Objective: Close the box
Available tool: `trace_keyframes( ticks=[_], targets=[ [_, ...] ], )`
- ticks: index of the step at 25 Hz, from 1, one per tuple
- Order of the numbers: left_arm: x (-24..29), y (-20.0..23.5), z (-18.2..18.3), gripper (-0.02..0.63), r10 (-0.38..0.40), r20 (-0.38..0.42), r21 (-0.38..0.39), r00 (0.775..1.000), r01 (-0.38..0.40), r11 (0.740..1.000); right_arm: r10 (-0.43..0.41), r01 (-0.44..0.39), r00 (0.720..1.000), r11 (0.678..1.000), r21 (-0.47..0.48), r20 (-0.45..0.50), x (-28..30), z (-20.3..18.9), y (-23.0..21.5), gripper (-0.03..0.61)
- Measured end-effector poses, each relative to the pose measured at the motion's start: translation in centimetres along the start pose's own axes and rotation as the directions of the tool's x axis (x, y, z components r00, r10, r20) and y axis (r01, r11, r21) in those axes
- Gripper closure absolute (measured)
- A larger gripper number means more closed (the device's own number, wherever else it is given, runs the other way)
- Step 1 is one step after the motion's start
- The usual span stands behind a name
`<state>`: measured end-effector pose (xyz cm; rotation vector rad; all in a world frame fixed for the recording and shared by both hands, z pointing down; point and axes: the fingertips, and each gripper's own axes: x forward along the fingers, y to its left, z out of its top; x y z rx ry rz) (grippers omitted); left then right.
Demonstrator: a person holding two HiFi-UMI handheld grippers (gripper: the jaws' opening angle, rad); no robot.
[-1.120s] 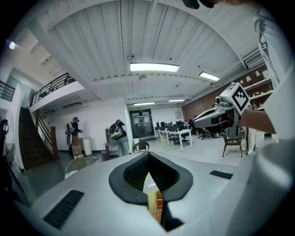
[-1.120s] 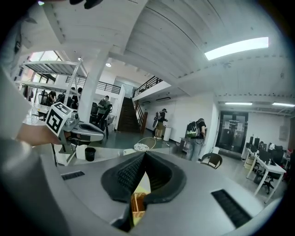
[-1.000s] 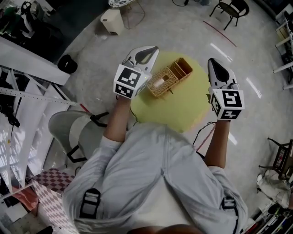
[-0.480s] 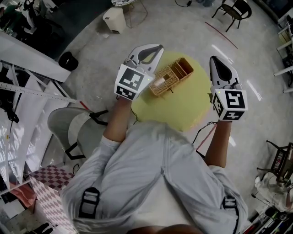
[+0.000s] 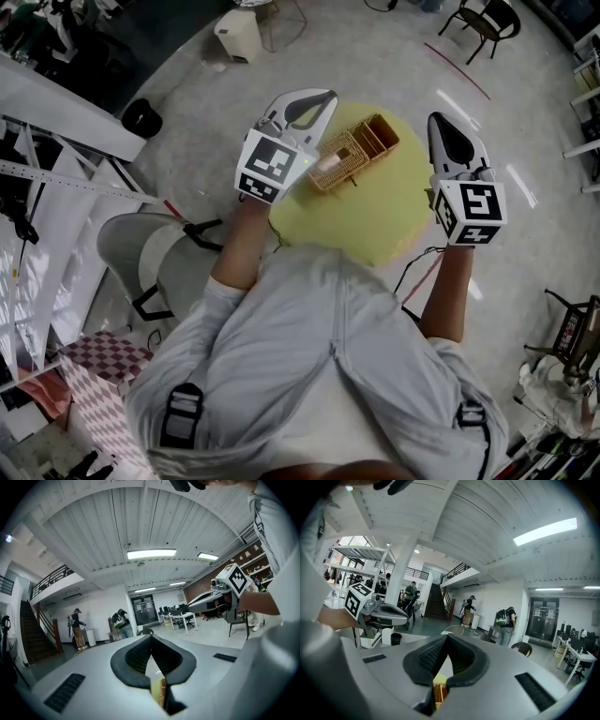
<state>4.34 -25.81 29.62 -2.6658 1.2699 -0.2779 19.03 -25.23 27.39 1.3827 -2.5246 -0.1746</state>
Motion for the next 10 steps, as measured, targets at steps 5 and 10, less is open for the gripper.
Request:
trace_keyframes(
  ticks=[5, 10],
  targets=[
    [-0.13, -0.15, -0.26, 0.584, -0.001, -0.007, -0.009, 1.0, 0.001, 1.0, 0.008, -0.008, 1.0, 1.0, 0.005, -0.005, -0.01, -0.21, 0.18, 0.555],
    [-0.3, -0.38, -0.55, 0.584, -0.003, -0.013, -0.015, 1.0, 0.002, 1.0, 0.01, -0.009, 1.0, 1.0, 0.01, -0.008, -0.14, -0.52, 0.32, 0.555]
  ],
)
